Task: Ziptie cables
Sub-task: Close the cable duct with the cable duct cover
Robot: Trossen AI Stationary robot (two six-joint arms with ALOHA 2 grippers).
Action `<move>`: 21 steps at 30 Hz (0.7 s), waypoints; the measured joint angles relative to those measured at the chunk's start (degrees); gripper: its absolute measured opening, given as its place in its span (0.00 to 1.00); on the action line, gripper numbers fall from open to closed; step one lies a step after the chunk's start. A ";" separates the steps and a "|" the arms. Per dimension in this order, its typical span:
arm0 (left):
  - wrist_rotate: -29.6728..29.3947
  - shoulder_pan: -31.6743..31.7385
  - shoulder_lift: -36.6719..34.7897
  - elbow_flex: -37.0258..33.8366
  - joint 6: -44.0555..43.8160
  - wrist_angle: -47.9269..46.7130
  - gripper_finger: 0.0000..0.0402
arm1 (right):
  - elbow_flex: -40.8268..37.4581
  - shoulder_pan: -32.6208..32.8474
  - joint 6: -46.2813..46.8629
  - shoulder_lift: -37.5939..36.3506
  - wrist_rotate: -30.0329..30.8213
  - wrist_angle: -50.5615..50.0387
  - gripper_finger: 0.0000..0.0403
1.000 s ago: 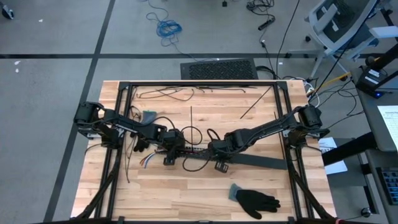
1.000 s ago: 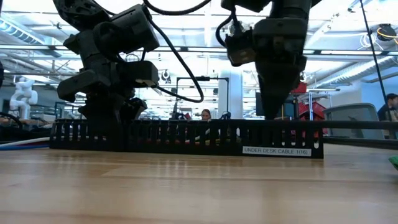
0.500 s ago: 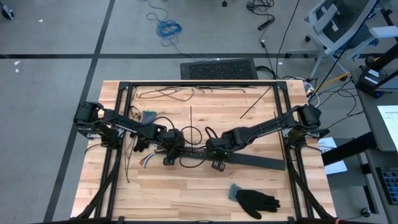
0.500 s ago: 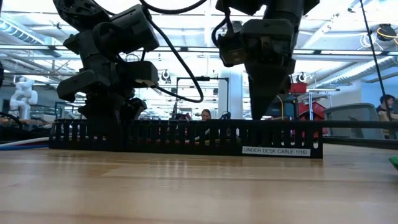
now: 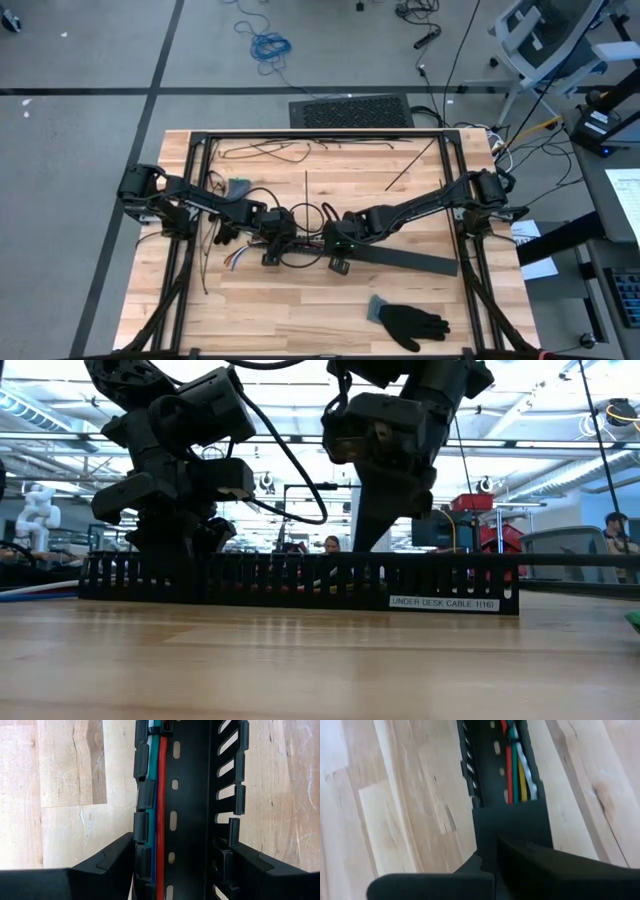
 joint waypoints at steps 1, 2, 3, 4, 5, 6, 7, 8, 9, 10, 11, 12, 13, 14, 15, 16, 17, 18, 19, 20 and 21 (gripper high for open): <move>-0.01 0.00 0.00 0.00 0.02 0.02 0.59 | 0.00 0.00 -0.30 0.09 0.17 0.33 0.00; -0.03 0.00 0.00 0.00 0.01 0.02 0.59 | 0.00 -0.04 -0.39 0.41 0.21 0.88 0.00; -0.06 0.00 0.00 0.00 0.01 0.02 0.59 | 0.00 -0.16 -0.42 0.83 0.16 1.61 0.00; -0.09 0.00 0.00 0.00 -0.01 0.00 0.59 | 0.00 -0.26 -0.40 0.87 0.04 2.17 0.00; -0.17 0.00 0.00 0.00 -0.01 0.00 0.59 | 0.00 -0.34 -0.41 0.95 -0.04 2.78 0.00; -0.19 0.00 0.00 0.02 0.01 -0.03 0.59 | 0.00 -0.35 -0.67 0.98 0.13 3.37 0.00; -0.24 0.00 0.00 0.02 -0.01 -0.05 0.59 | -0.03 -0.35 -1.39 1.02 0.41 4.17 0.00; -0.26 0.00 0.00 0.02 0.01 -0.08 0.59 | -0.10 -0.42 -2.26 0.85 0.48 5.14 0.00; -0.28 0.00 0.00 0.06 0.01 -0.14 0.59 | -0.30 -0.57 -3.11 0.40 0.46 6.01 0.00; -0.37 -0.02 0.00 0.07 -0.01 -0.16 0.59 | -0.37 -0.74 -3.39 -0.02 0.64 6.51 0.00; -0.46 -0.02 0.00 0.12 -0.07 -0.05 0.59 | -0.41 -0.83 -3.04 -0.52 1.02 6.51 0.00; -0.62 -0.01 0.01 0.25 -0.31 0.13 0.59 | -0.47 -1.01 -2.92 -1.05 1.24 6.43 0.00; -0.87 0.00 0.04 0.29 -0.43 0.45 0.59 | -0.55 -1.19 -2.96 -1.64 1.21 5.94 0.00; -1.15 0.00 0.07 0.33 -0.47 0.61 0.59 | -0.55 -1.33 -3.08 -2.18 1.23 5.73 0.00; -1.27 0.04 0.09 0.33 -0.43 0.99 0.59 | -0.56 -1.40 -3.39 -2.56 1.65 5.94 0.00; -1.55 0.04 0.15 0.35 -0.45 1.88 0.59 | -0.72 -1.53 -3.81 -2.73 2.09 6.12 0.00; -1.62 0.04 0.23 0.37 -0.43 2.24 0.59 | -0.87 -1.67 -4.26 -2.99 2.20 6.30 0.00; -1.59 0.06 0.24 0.37 -0.43 2.25 0.59 | -0.86 -1.92 -4.49 -3.68 2.74 6.39 0.00; -1.59 0.09 0.20 0.37 -0.47 2.40 0.59 | -0.79 -2.07 -4.56 -4.49 3.48 6.79 0.00; -1.57 0.09 0.20 0.37 -0.50 2.71 0.59 | -0.65 -2.39 -4.64 -5.15 3.53 7.20 0.00; -1.56 0.08 0.20 0.37 -0.49 2.81 0.59 | -0.63 -2.71 -4.65 -5.77 3.50 7.29 0.00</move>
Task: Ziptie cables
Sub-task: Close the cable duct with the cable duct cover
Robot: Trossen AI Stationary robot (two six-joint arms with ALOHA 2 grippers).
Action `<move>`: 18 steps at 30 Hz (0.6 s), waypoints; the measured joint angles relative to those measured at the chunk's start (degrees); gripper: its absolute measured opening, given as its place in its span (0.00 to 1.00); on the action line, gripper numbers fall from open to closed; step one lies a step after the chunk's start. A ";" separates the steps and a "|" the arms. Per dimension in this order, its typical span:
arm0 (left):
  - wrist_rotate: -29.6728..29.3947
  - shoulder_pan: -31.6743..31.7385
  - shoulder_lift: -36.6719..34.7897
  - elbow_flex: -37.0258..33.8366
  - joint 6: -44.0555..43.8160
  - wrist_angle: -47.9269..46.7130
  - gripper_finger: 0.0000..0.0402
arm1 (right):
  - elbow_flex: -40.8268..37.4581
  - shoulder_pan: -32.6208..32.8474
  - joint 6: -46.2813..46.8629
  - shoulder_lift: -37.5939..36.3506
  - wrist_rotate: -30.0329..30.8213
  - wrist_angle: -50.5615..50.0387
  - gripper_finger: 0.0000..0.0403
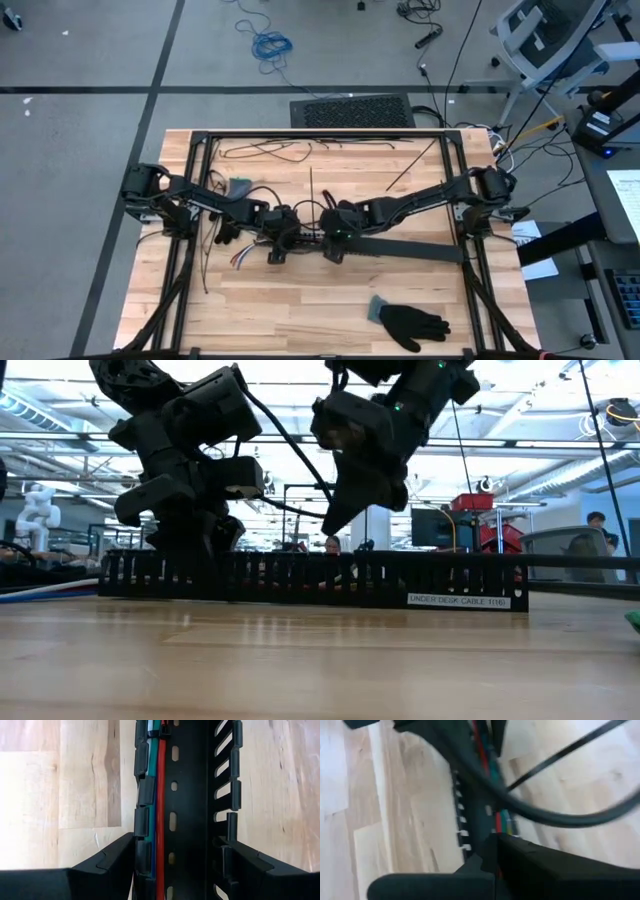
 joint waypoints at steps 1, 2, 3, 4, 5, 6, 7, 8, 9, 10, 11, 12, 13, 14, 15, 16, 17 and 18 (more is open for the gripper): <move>0.02 -0.03 0.00 0.00 -0.01 -0.14 0.59 | -0.02 -0.30 -0.12 -0.63 0.06 -0.42 0.00; 0.03 -0.03 -0.01 0.00 -0.01 -0.20 0.59 | -0.04 -0.54 -0.63 -1.29 0.44 -0.68 0.00; 0.07 -0.03 -0.02 0.00 -0.01 -0.24 0.59 | -0.04 -0.70 -1.24 -2.19 1.17 -0.85 0.00; 0.19 -0.03 -0.03 0.00 -0.01 -0.36 0.59 | -0.04 -0.96 -1.90 -3.31 1.84 -1.07 0.00; 0.28 -0.03 -0.07 0.00 -0.01 -0.44 0.59 | 0.00 -1.16 -2.22 -4.71 2.23 -1.74 0.00; 0.30 -0.03 -0.07 0.00 -0.01 -0.46 0.59 | 0.04 -1.43 -2.32 -6.22 2.40 -3.46 0.00; 0.36 -0.03 -0.07 0.00 -0.01 -0.53 0.59 | 0.14 -1.51 -2.32 -7.66 2.58 -6.00 0.00; 0.38 -0.03 -0.09 0.00 0.01 -0.61 0.59 | 0.17 -1.51 -2.06 -9.06 2.64 -9.13 0.00; 0.38 -0.03 -0.09 0.00 0.02 -0.61 0.59 | 0.17 -1.51 -1.48 -10.41 2.69 -12.92 0.00; 0.38 -0.05 -0.09 0.00 0.02 -0.61 0.59 | 0.17 -1.38 -1.04 -11.59 2.67 -16.70 0.00; 0.36 -0.05 -0.09 0.00 0.02 -0.59 0.59 | 0.17 -0.95 -0.29 -12.61 2.72 -20.19 0.00; 0.34 -0.07 -0.09 0.00 0.03 -0.56 0.59 | 0.17 -0.42 0.71 -13.38 2.72 -23.78 0.00; 0.30 -0.05 -0.09 0.00 0.04 -0.53 0.59 | 0.17 0.23 1.46 -13.64 2.65 -27.35 0.00; 0.29 -0.05 -0.09 -0.02 0.04 -0.44 0.59 | 0.17 0.96 1.91 -13.68 2.58 -29.99 0.00; 0.28 -0.05 -0.09 -0.02 0.04 -0.24 0.59 | 0.17 1.81 2.01 -13.33 2.58 -31.59 0.00; 0.26 -0.08 -0.12 -0.02 0.04 -0.03 0.59 | 0.17 2.68 2.11 -12.82 2.60 -32.30 0.00; 0.25 -0.08 -0.15 -0.02 0.03 0.26 0.59 | 0.17 3.49 2.27 -12.20 2.60 -32.47 0.00; 0.24 -0.08 -0.15 -0.02 0.02 0.67 0.59 | 0.17 4.17 2.58 -11.37 2.60 -32.26 0.00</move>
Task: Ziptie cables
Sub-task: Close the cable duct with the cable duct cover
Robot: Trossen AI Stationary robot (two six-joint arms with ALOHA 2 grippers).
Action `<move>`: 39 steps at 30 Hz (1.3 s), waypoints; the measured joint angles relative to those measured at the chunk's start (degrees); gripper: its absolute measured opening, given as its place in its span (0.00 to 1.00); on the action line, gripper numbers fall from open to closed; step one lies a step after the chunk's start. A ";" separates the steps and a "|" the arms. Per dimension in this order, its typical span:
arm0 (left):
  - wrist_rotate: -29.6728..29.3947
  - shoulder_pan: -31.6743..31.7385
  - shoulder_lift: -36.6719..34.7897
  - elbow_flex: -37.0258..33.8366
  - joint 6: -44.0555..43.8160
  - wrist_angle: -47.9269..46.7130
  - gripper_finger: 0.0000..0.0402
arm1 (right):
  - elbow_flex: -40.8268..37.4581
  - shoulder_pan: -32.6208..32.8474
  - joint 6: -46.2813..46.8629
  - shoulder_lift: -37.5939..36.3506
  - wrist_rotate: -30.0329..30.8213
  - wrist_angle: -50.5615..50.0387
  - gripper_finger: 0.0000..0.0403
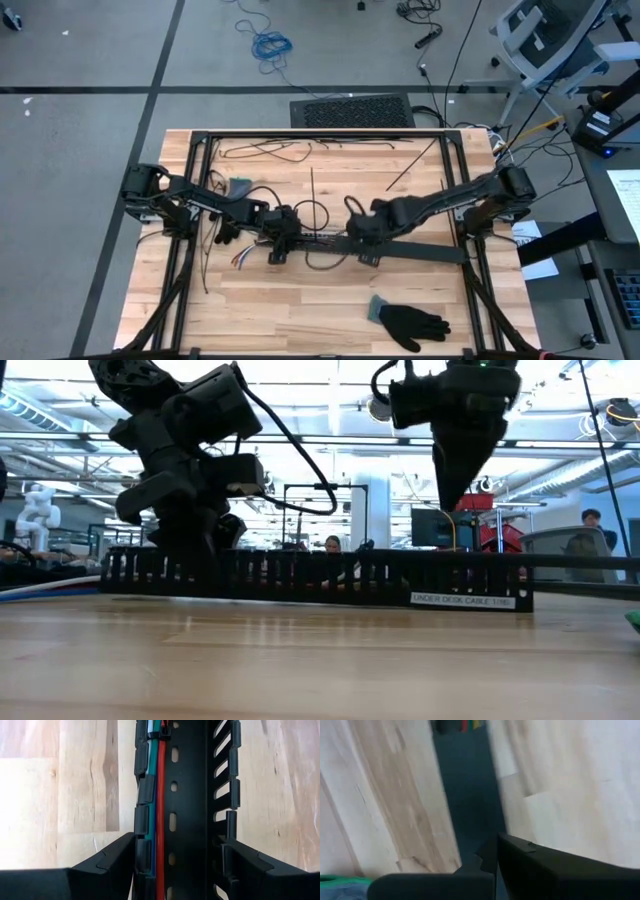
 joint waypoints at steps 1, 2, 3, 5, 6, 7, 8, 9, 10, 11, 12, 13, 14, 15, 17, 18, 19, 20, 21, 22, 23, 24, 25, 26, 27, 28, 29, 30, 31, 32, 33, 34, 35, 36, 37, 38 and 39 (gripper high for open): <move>-0.02 0.02 0.00 0.00 0.00 0.39 0.59 | 0.00 0.61 0.41 0.98 -0.04 0.37 0.00; -0.04 0.02 0.00 0.00 0.00 0.65 0.59 | 0.00 1.16 0.50 2.19 -0.28 0.81 0.00; -0.04 0.00 -0.02 0.00 -0.01 0.73 0.59 | 0.00 1.62 0.53 3.35 -0.51 1.24 0.00; -0.06 0.00 -0.04 0.00 -0.06 0.68 0.59 | 0.00 2.39 0.68 5.63 -0.50 2.16 0.00; -0.06 0.00 -0.04 -0.02 -0.27 0.60 0.59 | 0.00 2.56 0.69 6.60 -0.52 2.49 0.00; -0.06 0.00 -0.04 -0.02 -0.92 0.52 0.59 | 0.00 2.62 0.74 7.52 -0.66 2.54 0.00; -0.07 0.00 -0.04 -0.02 -1.36 0.48 0.59 | 0.13 2.62 0.75 8.33 -0.54 2.58 0.00; -0.08 -0.02 -0.04 -0.07 -1.47 0.33 0.59 | 0.26 2.59 0.69 8.93 -0.54 2.80 0.00; -0.16 -0.01 -0.04 -0.13 -1.45 0.25 0.59 | 0.40 2.58 0.62 9.68 -0.46 2.89 0.00; -0.21 0.00 -0.04 -0.13 -1.41 0.13 0.59 | 0.44 2.58 0.43 10.54 -0.41 2.96 0.00; -0.21 0.00 -0.04 -0.16 -1.45 -0.20 0.59 | 0.42 2.56 0.12 11.12 -0.34 3.58 0.00; -0.21 -0.02 -0.04 -0.17 -1.49 -0.57 0.59 | 0.43 2.55 -0.56 11.62 -0.27 4.27 0.00; -0.21 -0.02 -0.04 -0.19 -1.49 -0.92 0.59 | 0.41 2.54 -1.27 12.03 -0.27 5.29 0.00; -0.17 -0.02 -0.04 -0.24 -1.46 -1.07 0.59 | 0.37 2.54 -1.99 12.32 -0.20 6.33 0.00; 0.17 -0.02 -0.05 -0.24 -1.46 -1.62 0.59 | 0.33 2.47 -2.67 13.05 -0.22 8.24 0.00; 0.21 -0.02 -0.10 -0.24 -1.46 -1.89 0.59 | 0.31 2.36 -2.84 13.36 -0.33 9.16 0.00; 0.23 -0.02 -0.13 -0.24 -1.51 -2.18 0.59 | 0.35 2.17 -2.99 13.76 -0.44 9.94 0.00; 0.29 -0.02 -0.15 -0.24 -1.76 -2.32 0.59 | 0.35 1.96 -3.03 13.92 -0.61 10.46 0.00; 0.34 -0.03 -0.15 -0.24 -2.13 -2.37 0.59 | 0.37 1.73 -3.34 14.18 -0.85 10.88 0.00; 0.43 -0.04 -0.15 -0.24 -2.34 -2.53 0.59 | 0.36 1.51 -3.84 14.27 -1.03 11.45 0.00; 0.46 -0.04 -0.15 -0.24 -2.36 -2.71 0.59 | 0.33 1.30 -4.42 14.27 -1.08 12.08 0.00; 0.46 -0.04 -0.17 -0.24 -2.44 -2.86 0.59 | 0.29 1.06 -4.90 14.30 -1.26 12.91 0.00; 0.46 -0.06 -0.20 -0.24 -2.49 -2.99 0.59 | 0.28 0.81 -5.24 14.33 -1.44 13.66 0.00; 0.49 -0.07 -0.20 -0.24 -2.49 -3.01 0.59 | 0.25 0.54 -5.46 14.37 -1.58 14.45 0.00; 0.49 -0.07 -0.20 -0.24 -2.53 -3.03 0.59 | 0.21 0.35 -5.57 14.39 -1.68 15.13 0.00; 0.49 -0.07 -0.20 -0.24 -2.54 -3.04 0.59 | 0.22 0.18 -5.56 14.41 -1.69 15.63 0.00; 0.49 -0.07 -0.20 -0.24 -2.54 -3.10 0.59 | 0.22 0.07 -5.40 14.45 -1.86 15.96 0.00; 0.49 -0.07 -0.20 -0.24 -2.53 -3.18 0.59 | 0.24 0.02 -5.39 14.49 -2.27 16.28 0.00; 0.49 -0.07 -0.20 -0.22 -2.51 -3.34 0.59 | 0.24 0.02 -5.62 14.32 -2.95 16.47 0.00; 0.49 -0.07 -0.20 -0.16 -2.54 -3.52 0.59 | 0.18 0.05 -5.93 14.04 -3.67 16.69 0.00; 0.48 -0.05 -0.20 -0.14 -2.54 -3.61 0.59 | 0.14 0.06 -6.47 13.55 -4.21 16.84 0.00; 0.46 -0.06 -0.20 -0.11 -2.50 -3.76 0.59 | 0.08 0.17 -6.91 13.00 -4.54 17.15 0.00; 0.46 -0.05 -0.20 -0.09 -2.48 -3.82 0.59 | 0.00 0.37 -7.01 12.59 -4.55 17.20 0.00; 0.46 -0.04 -0.20 -0.07 -2.46 -3.85 0.59 | 0.00 0.47 -7.24 12.10 -4.43 17.18 0.00; 0.46 -0.04 -0.20 -0.04 -2.40 -3.82 0.59 | 0.00 0.48 -7.45 11.60 -4.55 17.18 0.00; 0.46 -0.04 -0.20 -0.04 -2.38 -3.82 0.59 | -0.04 0.44 -7.49 11.16 -4.72 17.18 0.00; 0.46 -0.04 -0.20 -0.04 -2.34 -3.84 0.59 | -0.09 0.44 -7.49 10.82 -4.84 17.20 0.00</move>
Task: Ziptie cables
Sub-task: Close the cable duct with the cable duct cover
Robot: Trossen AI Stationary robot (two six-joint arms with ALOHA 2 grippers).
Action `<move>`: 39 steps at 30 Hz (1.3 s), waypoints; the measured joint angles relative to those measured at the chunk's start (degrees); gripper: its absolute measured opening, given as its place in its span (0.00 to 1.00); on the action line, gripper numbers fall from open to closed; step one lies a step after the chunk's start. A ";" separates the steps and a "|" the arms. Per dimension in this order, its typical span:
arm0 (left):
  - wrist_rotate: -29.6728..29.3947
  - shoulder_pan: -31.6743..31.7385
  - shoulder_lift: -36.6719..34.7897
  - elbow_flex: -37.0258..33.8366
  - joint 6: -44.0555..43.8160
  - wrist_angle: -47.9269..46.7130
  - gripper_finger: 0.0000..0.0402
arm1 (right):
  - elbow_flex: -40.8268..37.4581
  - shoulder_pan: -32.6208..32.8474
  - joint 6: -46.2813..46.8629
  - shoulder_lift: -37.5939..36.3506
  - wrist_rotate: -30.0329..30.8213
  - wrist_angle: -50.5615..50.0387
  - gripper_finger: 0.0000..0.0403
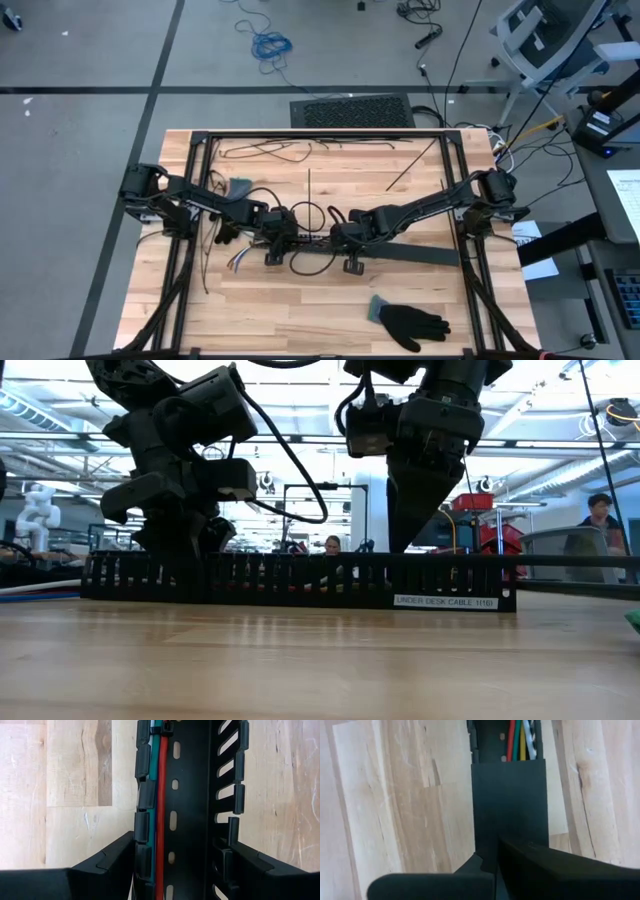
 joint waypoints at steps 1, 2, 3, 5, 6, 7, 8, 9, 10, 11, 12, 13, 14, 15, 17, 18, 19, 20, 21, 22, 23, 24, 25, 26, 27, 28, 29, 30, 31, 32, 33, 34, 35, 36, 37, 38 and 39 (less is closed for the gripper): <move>0.00 0.00 0.00 0.00 0.12 0.02 0.59 | -0.02 0.00 -0.02 -0.18 -0.09 0.00 0.00; 0.00 -0.02 0.00 0.02 0.45 0.02 0.59 | -0.04 0.00 -0.02 -0.53 -0.21 0.00 0.00; -0.07 -0.06 0.00 0.02 0.65 0.09 0.59 | -0.11 0.01 -0.16 -0.87 -0.35 -0.01 0.00; -0.35 -0.08 0.03 0.07 0.50 0.52 0.59 | -0.13 0.07 -0.37 -1.62 -0.74 0.47 0.00; -0.45 -0.03 0.04 0.09 0.39 0.54 0.59 | -0.13 0.09 -0.29 -2.16 -0.74 0.53 0.00; -0.51 -0.02 0.04 0.09 0.42 0.50 0.59 | -0.12 0.11 -0.09 -2.92 -0.75 0.44 0.00; -0.68 -0.02 0.04 0.09 0.44 0.48 0.59 | -0.10 0.11 0.00 -3.75 -0.70 0.47 0.00; -0.90 -0.02 0.04 0.09 0.44 0.44 0.59 | -0.06 0.11 0.02 -4.53 -0.62 0.46 0.00; -1.09 -0.04 -0.05 0.09 0.46 0.33 0.59 | -0.02 0.09 0.04 -5.16 -0.44 0.44 0.00; -1.09 -0.07 -0.19 0.09 0.50 0.15 0.59 | -0.02 0.09 0.07 -5.73 -0.43 0.40 0.00; -1.09 -0.04 -0.28 0.09 0.62 0.04 0.59 | -0.02 0.09 0.13 -6.26 -0.38 0.21 0.00; -1.09 -0.02 -0.43 0.09 0.66 -0.12 0.59 | -0.02 0.09 0.15 -6.84 -0.29 0.01 0.01; -1.09 -0.02 -0.63 0.09 0.64 -0.26 0.59 | -0.02 0.09 0.15 -7.50 0.04 -0.17 0.01; -1.08 -0.02 -0.87 0.09 0.31 -0.38 0.59 | 0.02 0.09 0.17 -8.02 0.58 -0.35 0.02; -0.98 -0.06 -1.26 0.09 -1.36 -0.43 0.59 | 0.06 0.09 0.13 -8.79 1.46 -0.57 0.03; -0.65 0.02 -1.47 0.09 -1.75 -0.62 0.60 | 0.07 0.09 0.09 -8.99 1.50 -0.61 0.04; -0.26 0.09 -1.71 0.09 -1.38 -0.98 0.60 | 0.07 0.09 0.03 -9.14 1.51 -0.72 0.06; 0.17 0.12 -1.96 0.07 -0.46 -1.37 0.62 | 0.07 0.09 -0.17 -9.23 1.52 -0.80 0.07; 0.60 0.17 -2.11 0.10 0.20 -1.75 0.63 | 0.08 0.09 -0.53 -9.28 1.53 -0.80 0.08; 1.03 0.16 -2.14 0.36 0.81 -2.70 0.65 | 0.11 0.09 -0.80 -9.30 1.53 -0.84 0.10; 1.68 0.13 -2.14 0.55 1.56 -3.69 0.67 | 0.11 0.09 -0.96 -9.31 1.55 -0.95 0.11; 2.32 0.13 -2.14 0.59 2.75 -4.41 0.69 | 0.11 0.09 -1.19 -9.31 1.57 -1.19 0.13; 2.73 0.08 -2.14 0.59 4.00 -4.89 0.71 | 0.11 0.09 -1.56 -9.31 1.60 -1.37 0.15; 2.85 0.07 -2.14 0.61 5.02 -5.26 0.73 | 0.11 0.09 -1.96 -9.31 1.66 -1.38 0.16; 2.87 0.10 -2.14 0.61 5.39 -5.47 0.74 | 0.11 0.09 -2.28 -9.31 1.67 -1.47 0.18; 2.85 0.28 -2.14 0.63 5.28 -5.49 0.76 | 0.11 0.09 -2.46 -9.31 1.67 -1.66 0.19; 2.84 0.46 -2.14 0.77 4.63 -5.67 0.77 | 0.11 0.09 -2.68 -9.31 1.67 -1.86 0.20; 2.81 0.64 -2.14 1.19 3.96 -6.20 0.79 | 0.13 0.09 -3.09 -9.31 1.67 -2.18 0.22; 2.70 0.84 -2.14 1.86 3.81 -7.12 0.80 | 0.13 0.09 -3.70 -9.31 1.67 -2.59 0.23; 2.50 0.99 -2.14 2.81 3.81 -8.25 0.80 | 0.13 0.09 -4.54 -9.31 1.67 -3.04 0.24; 2.25 1.20 -2.14 3.93 4.47 -9.77 0.80 | 0.13 0.09 -5.40 -9.31 1.67 -3.38 0.24; 2.07 1.36 -2.14 5.17 5.49 -11.41 0.81 | 0.13 0.09 -6.13 -9.31 1.67 -3.77 0.25; 1.69 1.49 -2.14 6.61 5.92 -13.45 0.81 | 0.13 0.09 -6.71 -9.32 1.67 -4.37 0.26; 1.38 1.67 -2.14 8.20 6.64 -15.32 0.81 | 0.13 0.09 -7.11 -9.33 1.67 -5.11 0.26; 1.21 1.81 -2.14 9.85 7.18 -17.27 0.81 | 0.14 0.09 -7.42 -9.33 1.65 -5.95 0.26; 1.17 1.93 -2.14 11.52 7.36 -18.80 0.81 | 0.15 0.09 -7.79 -9.33 1.67 -6.98 0.26; 1.16 1.98 -2.14 13.12 7.39 -19.77 0.81 | 0.15 0.09 -8.14 -9.33 1.67 -8.10 0.27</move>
